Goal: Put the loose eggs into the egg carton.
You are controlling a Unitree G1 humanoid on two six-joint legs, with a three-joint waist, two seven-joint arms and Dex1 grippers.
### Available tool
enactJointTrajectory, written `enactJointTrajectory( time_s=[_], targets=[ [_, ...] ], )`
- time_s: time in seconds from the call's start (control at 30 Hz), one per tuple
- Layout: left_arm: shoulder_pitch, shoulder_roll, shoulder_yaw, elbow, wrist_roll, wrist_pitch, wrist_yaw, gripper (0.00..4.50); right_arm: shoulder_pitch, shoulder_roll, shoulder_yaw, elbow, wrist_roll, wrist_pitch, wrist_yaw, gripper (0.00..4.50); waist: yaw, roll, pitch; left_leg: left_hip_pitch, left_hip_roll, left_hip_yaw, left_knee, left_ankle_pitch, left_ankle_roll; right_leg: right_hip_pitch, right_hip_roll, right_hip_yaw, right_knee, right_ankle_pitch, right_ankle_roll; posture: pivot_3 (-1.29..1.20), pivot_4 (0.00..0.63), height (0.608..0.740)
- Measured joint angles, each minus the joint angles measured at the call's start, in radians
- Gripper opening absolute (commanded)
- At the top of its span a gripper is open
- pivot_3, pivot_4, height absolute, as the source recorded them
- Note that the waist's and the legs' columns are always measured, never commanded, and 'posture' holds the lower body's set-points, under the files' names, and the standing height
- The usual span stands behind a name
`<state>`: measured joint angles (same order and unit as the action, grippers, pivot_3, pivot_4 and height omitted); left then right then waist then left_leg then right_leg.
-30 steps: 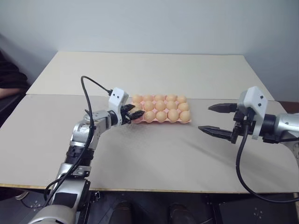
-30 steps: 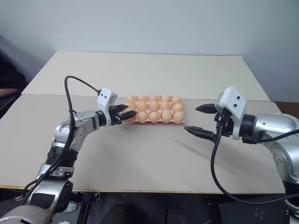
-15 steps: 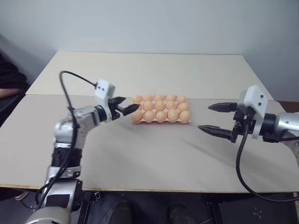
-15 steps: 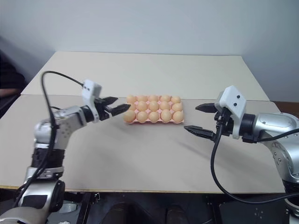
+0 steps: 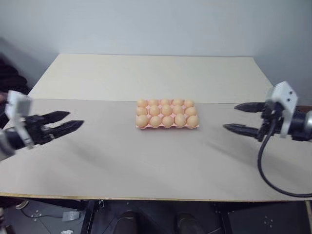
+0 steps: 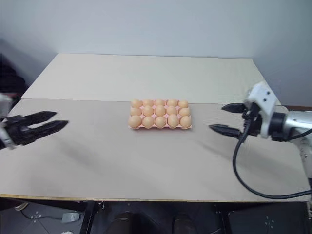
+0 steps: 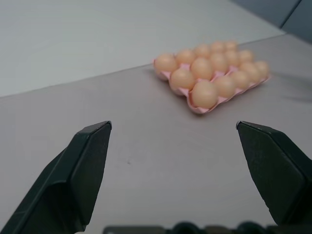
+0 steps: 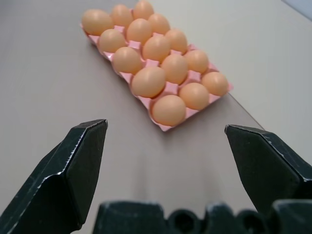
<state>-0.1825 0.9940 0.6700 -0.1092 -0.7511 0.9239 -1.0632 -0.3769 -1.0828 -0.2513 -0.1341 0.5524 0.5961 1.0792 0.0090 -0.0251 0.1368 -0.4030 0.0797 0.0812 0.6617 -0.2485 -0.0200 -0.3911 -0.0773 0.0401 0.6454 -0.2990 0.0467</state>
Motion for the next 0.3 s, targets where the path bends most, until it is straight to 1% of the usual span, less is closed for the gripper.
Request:
enactJointTrajectory(
  time_s=[0.07, 0.13, 0.23, 0.3],
  targets=[
    [0.067, 0.041, 0.071, -0.011, -0.014, 0.015, -0.037, 4.48, 0.005, -0.032, -0.011, 0.063, -0.023, -0.032, 0.03, 4.5, 0.0, 0.0, 0.0, 0.003, 0.0, 0.002, 0.0, 0.0, 0.0, 0.001, 0.0, 0.001, 0.0, 0.0, 0.0, 0.0, 0.15, 0.74],
    [0.125, 0.056, 0.123, -0.03, -0.022, 0.02, -0.064, 4.48, 0.007, -0.055, -0.019, 0.139, -0.05, -0.064, 0.053, 4.5, -0.001, 0.0, 0.0, 0.004, 0.0, 0.003, -0.001, 0.0, 0.001, 0.002, 0.0, 0.002, 0.0, 0.0, -0.001, 0.0, 0.15, 0.74],
    [0.177, 0.061, 0.147, -0.056, -0.041, 0.04, -0.082, 4.48, 0.006, -0.063, -0.02, 0.209, -0.069, -0.102, 0.094, 4.5, -0.004, 0.0, 0.0, 0.005, 0.001, 0.003, -0.001, 0.0, 0.001, 0.001, 0.001, 0.002, 0.001, -0.001, -0.001, 0.0, 0.15, 0.74],
    [0.183, 0.061, 0.147, -0.071, -0.043, 0.051, -0.068, 4.48, -0.004, -0.063, -0.019, 0.241, -0.077, -0.116, 0.116, 4.5, -0.006, 0.0, 0.0, 0.004, 0.001, 0.004, -0.002, 0.0, 0.001, 0.001, 0.001, 0.003, 0.001, -0.001, -0.001, 0.0, 0.15, 0.74]
  ],
)
